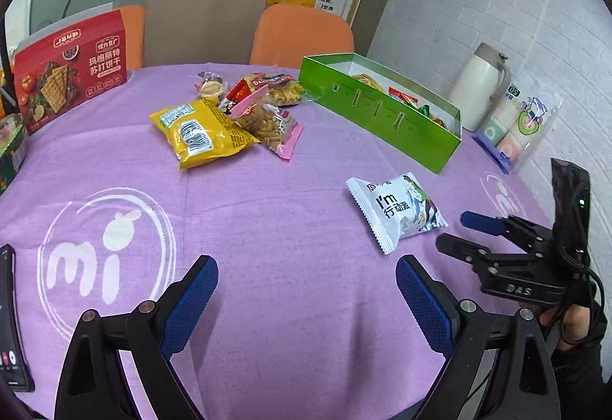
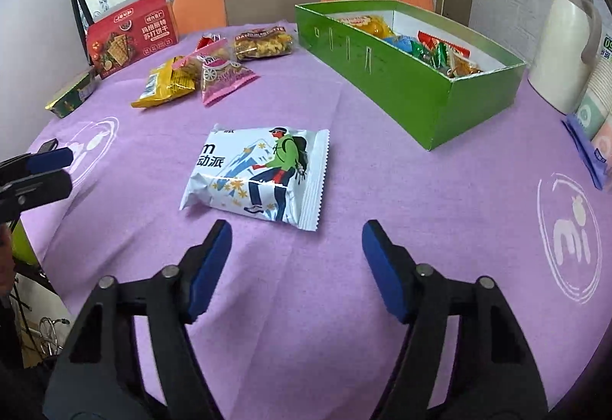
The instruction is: Organize snacks
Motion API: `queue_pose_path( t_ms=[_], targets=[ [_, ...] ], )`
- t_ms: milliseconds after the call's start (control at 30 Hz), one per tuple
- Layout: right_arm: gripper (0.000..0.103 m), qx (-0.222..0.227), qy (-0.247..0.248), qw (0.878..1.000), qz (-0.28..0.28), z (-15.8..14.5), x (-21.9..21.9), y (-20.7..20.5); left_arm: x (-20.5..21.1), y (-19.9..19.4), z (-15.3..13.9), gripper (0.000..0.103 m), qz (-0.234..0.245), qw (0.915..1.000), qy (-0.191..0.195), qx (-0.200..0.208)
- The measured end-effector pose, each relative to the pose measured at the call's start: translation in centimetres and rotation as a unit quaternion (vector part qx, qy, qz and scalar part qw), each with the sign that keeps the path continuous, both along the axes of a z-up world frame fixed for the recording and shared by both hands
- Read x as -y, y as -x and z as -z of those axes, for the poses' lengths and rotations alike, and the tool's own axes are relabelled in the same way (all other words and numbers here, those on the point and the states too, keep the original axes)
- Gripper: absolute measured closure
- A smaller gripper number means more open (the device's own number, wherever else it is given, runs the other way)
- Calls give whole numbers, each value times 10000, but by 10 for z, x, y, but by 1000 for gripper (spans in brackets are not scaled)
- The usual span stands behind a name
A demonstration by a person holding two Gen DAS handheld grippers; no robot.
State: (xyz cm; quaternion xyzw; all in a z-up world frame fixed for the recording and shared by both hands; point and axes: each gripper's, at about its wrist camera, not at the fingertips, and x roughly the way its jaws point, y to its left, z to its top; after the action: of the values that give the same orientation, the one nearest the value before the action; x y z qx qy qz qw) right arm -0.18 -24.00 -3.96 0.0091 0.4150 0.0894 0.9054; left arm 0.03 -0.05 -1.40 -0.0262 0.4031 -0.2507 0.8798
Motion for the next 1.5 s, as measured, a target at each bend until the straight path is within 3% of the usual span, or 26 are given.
queue_pose_path(
  t_ms=[67, 200, 300, 400, 467, 567, 700, 733, 933, 1000, 1133, 1200, 1233, 1433, 1500],
  targets=[
    [44, -73, -151, 9998, -96, 3, -7, -7, 3, 2, -1, 7, 80, 10000, 13, 35],
    [51, -86, -594, 9930, -1020, -5, -33, 2, 4, -3, 0, 10, 172, 9998, 125, -22],
    [51, 56, -298, 9968, -734, -10, -30, 6, 12, -15, -2, 11, 317, 9988, 348, -95],
    [50, -21, -444, 9977, -505, -8, -18, 6, 27, -33, -4, 12, 438, 9983, 383, -50],
    [43, -51, -444, 9981, -435, -7, -17, 3, 33, -49, -2, 12, 446, 9980, 433, -153],
    [32, 64, -370, 9976, -588, -8, -25, -4, 31, -67, 5, 12, 389, 9940, 847, -577],
    [26, 199, -229, 9953, -916, -10, -39, -25, 28, -84, 14, 23, 259, 9895, 1112, -886],
    [20, 203, -196, 9945, -1005, -10, -43, -30, 29, -87, 16, 24, 273, 9888, 1113, -951],
    [19, 117, -99, 9898, -1415, -3, -56, -53, 42, -100, 25, 33, 362, 9867, 1099, -1141],
    [19, -14, -251, 9894, -1433, 1, -56, -56, 46, -103, 28, 48, 437, 9863, 1043, -1198],
    [28, -142, -493, 9893, -1364, 6, -54, -56, 52, -105, 40, 55, 430, 9855, 962, -1326],
    [39, -192, -510, 9897, -1323, 7, -55, -55, 51, -105, 40, 56, 410, 9848, 1033, -1334],
    [53, -181, -500, 9900, -1309, 6, -55, -54, 52, -104, 40, 58, 424, 9847, 1035, -1337],
    [70, -124, -516, 9915, -1192, 2, -54, -44, 51, -94, 30, 65, 308, 9894, 855, -1131],
    [70, -6, -533, 9919, -1150, -4, -51, -38, 50, -93, 24, 67, 336, 9889, 931, -1107]
  ],
)
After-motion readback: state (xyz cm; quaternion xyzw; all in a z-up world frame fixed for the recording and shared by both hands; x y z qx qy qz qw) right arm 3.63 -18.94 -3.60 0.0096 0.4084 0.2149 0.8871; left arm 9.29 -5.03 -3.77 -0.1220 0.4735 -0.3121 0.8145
